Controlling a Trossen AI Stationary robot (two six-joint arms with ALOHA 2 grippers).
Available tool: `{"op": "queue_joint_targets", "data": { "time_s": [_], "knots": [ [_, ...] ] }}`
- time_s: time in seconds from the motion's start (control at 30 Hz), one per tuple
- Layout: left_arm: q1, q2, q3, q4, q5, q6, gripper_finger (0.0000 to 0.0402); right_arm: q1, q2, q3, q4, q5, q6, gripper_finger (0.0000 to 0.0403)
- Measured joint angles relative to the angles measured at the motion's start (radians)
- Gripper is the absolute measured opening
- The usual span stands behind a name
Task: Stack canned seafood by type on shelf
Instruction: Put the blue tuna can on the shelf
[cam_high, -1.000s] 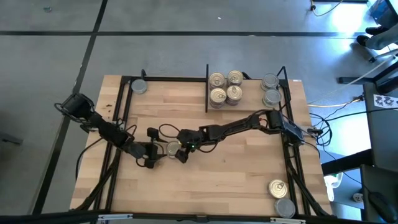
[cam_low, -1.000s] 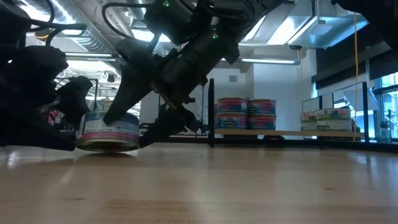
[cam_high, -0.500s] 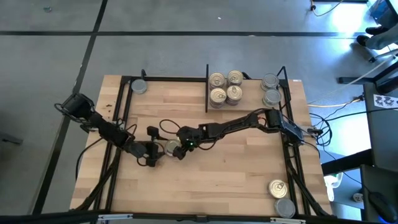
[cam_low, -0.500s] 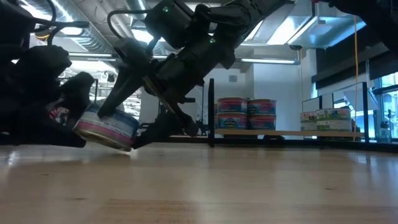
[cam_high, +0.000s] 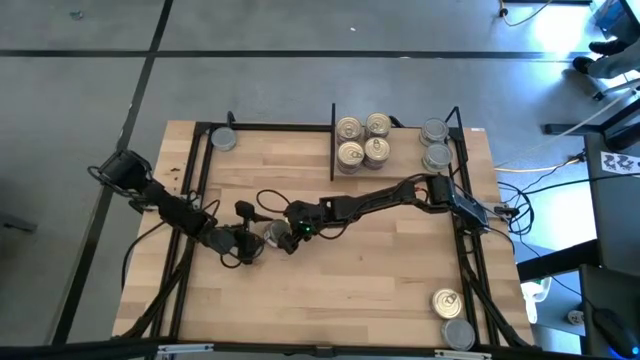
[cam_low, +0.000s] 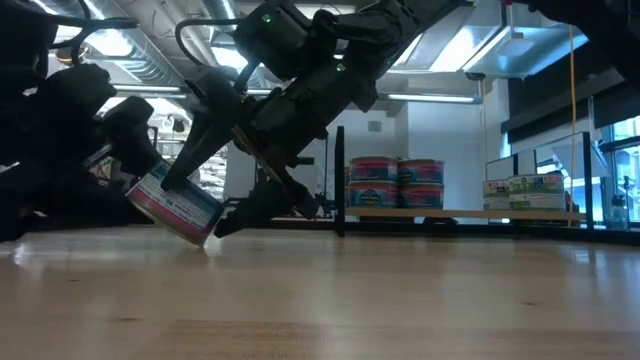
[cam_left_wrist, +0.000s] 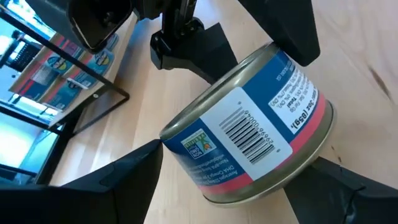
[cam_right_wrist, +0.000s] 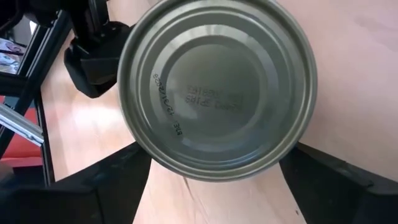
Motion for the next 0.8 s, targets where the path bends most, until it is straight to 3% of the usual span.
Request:
{"op": "queue_joint_targets", "data": {
  "time_s": [0.2,0.37,0.53,0.8],
  "knots": [
    [-0.002,0.0,0.0,0.0,-0.009,0.042,0.0304,0.0,0.0,0.0,-0.002,-0.003,-0.007,0.0341],
    [-0.009,-0.001,0.001,0.003,-0.008,0.18,0.0304,0.001,0.0,0.0,-0.009,-0.008,-0.011,0.0341],
    [-0.009,-0.001,0.001,0.003,-0.005,0.181,0.0304,0.001,0.0,0.0,-0.011,-0.008,-0.016,0.0341],
    [-0.004,-0.003,0.001,0.016,0.16,0.281,0.0299,0.001,0.0,0.0,-0.011,-0.007,-0.062,0.0341]
  ]
}}
